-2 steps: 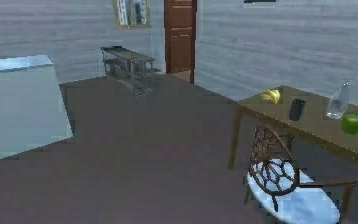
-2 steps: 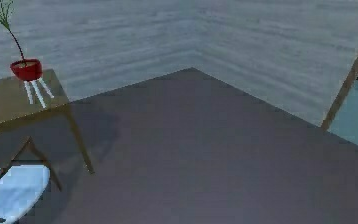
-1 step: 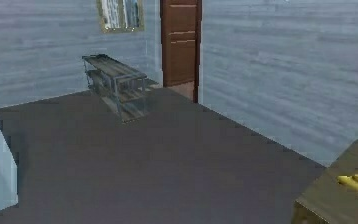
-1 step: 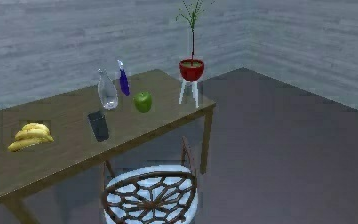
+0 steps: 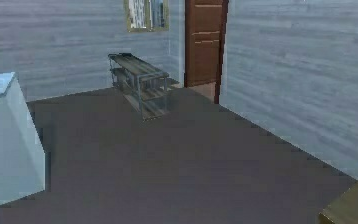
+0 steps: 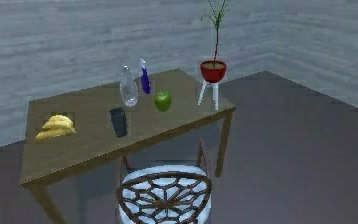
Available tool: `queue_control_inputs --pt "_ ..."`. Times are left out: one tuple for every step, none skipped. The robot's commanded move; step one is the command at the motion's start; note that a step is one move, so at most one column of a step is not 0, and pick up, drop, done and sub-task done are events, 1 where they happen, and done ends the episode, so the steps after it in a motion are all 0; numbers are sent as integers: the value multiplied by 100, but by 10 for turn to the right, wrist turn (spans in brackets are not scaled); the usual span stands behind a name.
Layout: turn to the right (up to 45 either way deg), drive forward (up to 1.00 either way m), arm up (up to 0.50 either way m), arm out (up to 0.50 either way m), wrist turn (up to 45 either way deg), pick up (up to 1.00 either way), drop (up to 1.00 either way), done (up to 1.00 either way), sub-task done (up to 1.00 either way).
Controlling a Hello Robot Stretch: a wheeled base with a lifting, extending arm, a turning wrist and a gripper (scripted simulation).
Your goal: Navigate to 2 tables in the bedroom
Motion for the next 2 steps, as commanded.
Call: queue_control_inputs --pt "0 30 0 0 0 0 0 0 0" --pt "60 0 0 0 0 0 0 0 0"
